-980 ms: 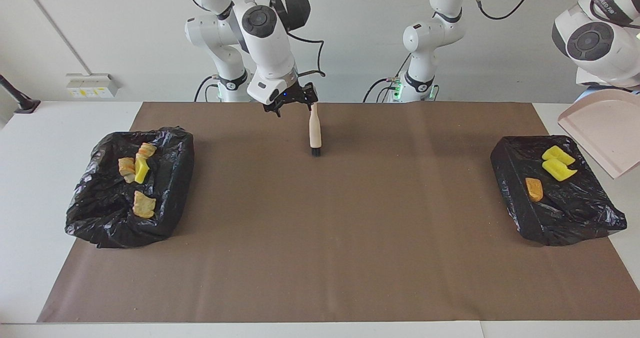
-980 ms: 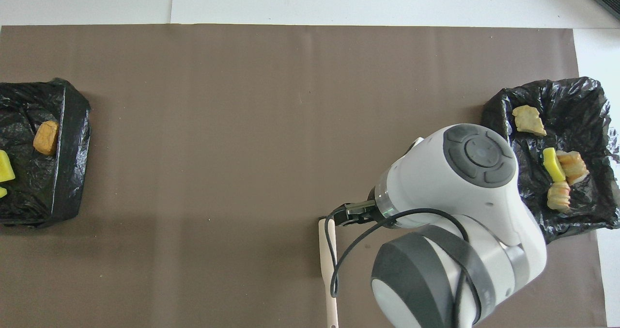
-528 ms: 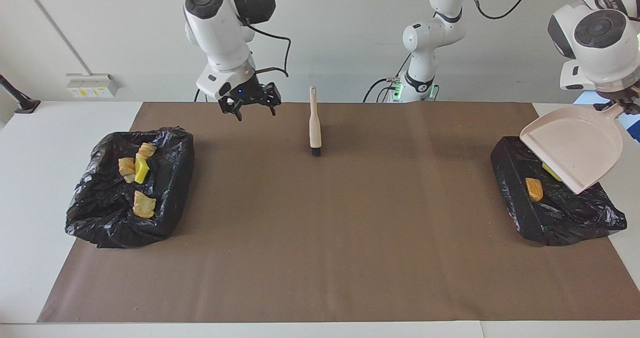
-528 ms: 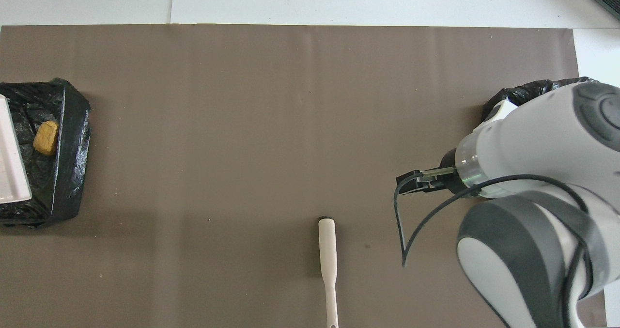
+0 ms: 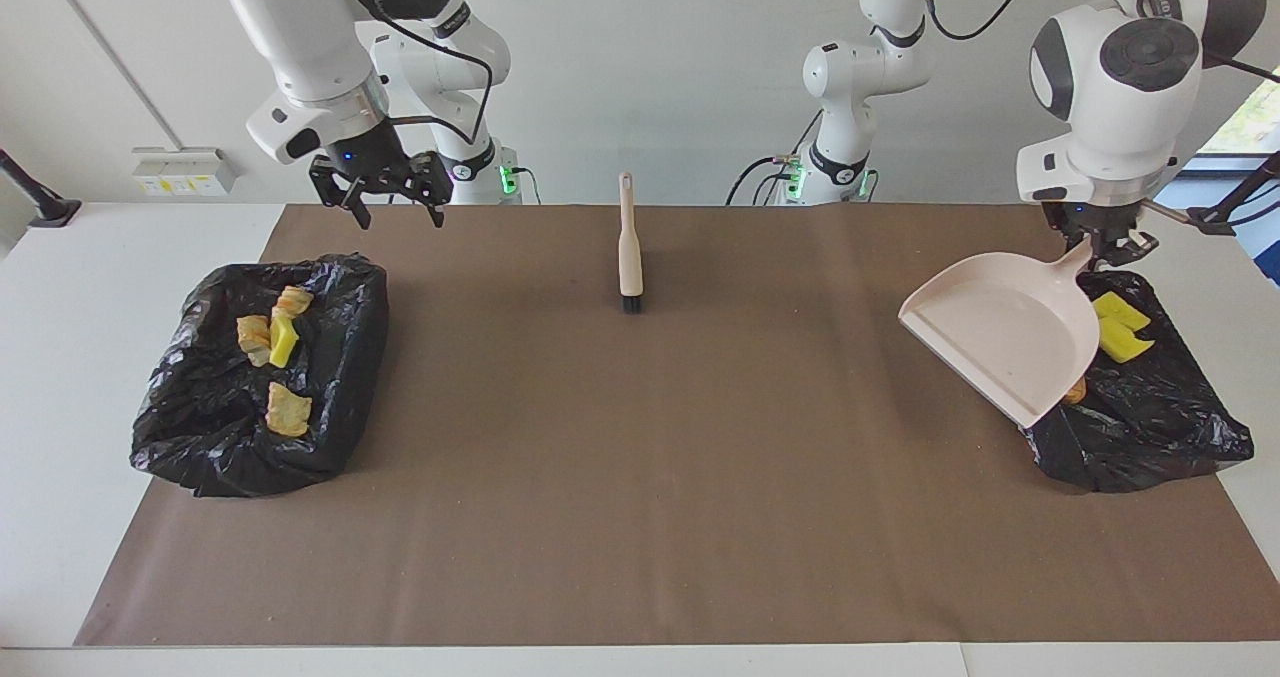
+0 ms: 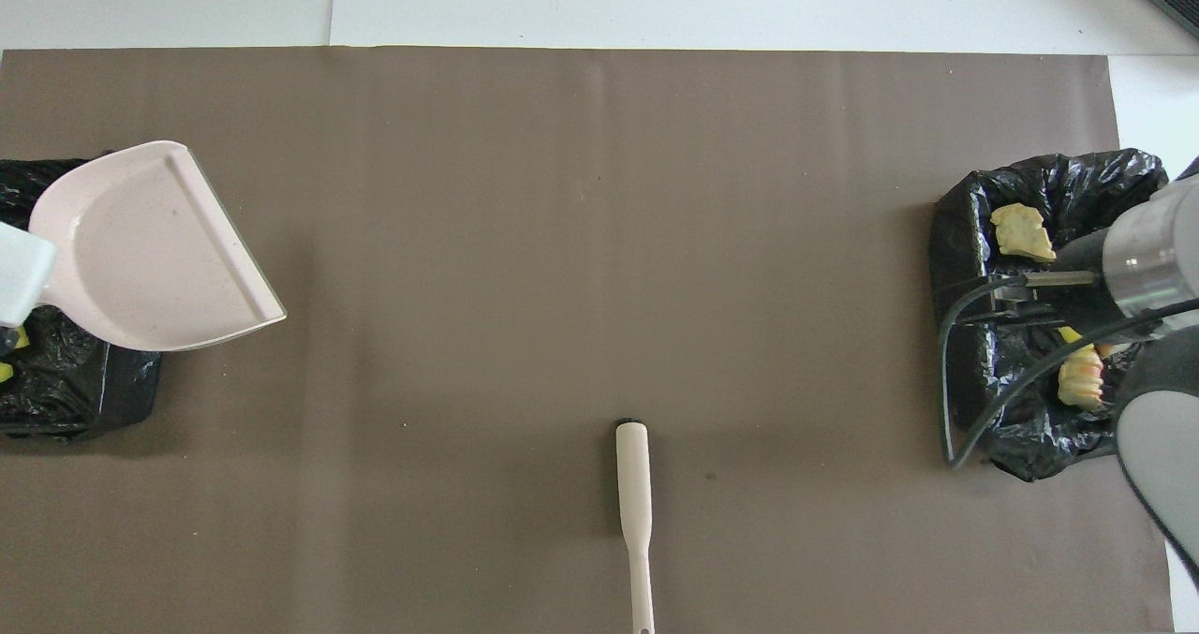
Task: Sweep and dump trash in bin
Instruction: 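Carry the dustpan with the left gripper and lower it mid-mat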
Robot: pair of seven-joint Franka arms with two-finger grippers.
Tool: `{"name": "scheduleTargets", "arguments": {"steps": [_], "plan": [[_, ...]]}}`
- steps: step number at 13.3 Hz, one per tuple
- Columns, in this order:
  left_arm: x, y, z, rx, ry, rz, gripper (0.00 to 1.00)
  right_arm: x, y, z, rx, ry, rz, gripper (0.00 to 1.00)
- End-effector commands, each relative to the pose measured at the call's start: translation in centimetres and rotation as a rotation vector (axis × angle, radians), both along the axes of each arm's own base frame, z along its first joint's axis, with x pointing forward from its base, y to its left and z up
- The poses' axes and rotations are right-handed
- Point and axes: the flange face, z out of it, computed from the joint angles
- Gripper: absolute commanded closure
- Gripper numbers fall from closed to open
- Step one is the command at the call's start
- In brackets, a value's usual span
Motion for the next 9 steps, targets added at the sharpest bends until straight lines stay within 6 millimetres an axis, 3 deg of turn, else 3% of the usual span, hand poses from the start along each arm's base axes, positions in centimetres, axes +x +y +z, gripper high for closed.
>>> {"name": "scheduleTargets", "arguments": {"steps": [1, 4, 7, 9], "plan": [[-0.4, -6.3, -1.2, -0.07, -0.047, 0.143, 1.0, 0.1, -2.1, 1.6, 0.002, -0.002, -0.028, 0.0], [-0.5, -14.1, -2.7, -0.189, -0.134, 0.34, 1.0, 0.2, -3.4, 1.6, -0.006, -0.003, -0.059, 0.0], [-0.2, -23.4, -7.7, -0.236, -0.161, 0.472, 1.0, 0.6, -4.4, 1.6, -0.007, -0.022, -0.081, 0.0], [0.7, -28.0, -9.9, -0.266, -0.201, 0.557, 1.0, 0.3, -4.7, 3.6, -0.016, -0.062, -0.076, 0.0]]}}
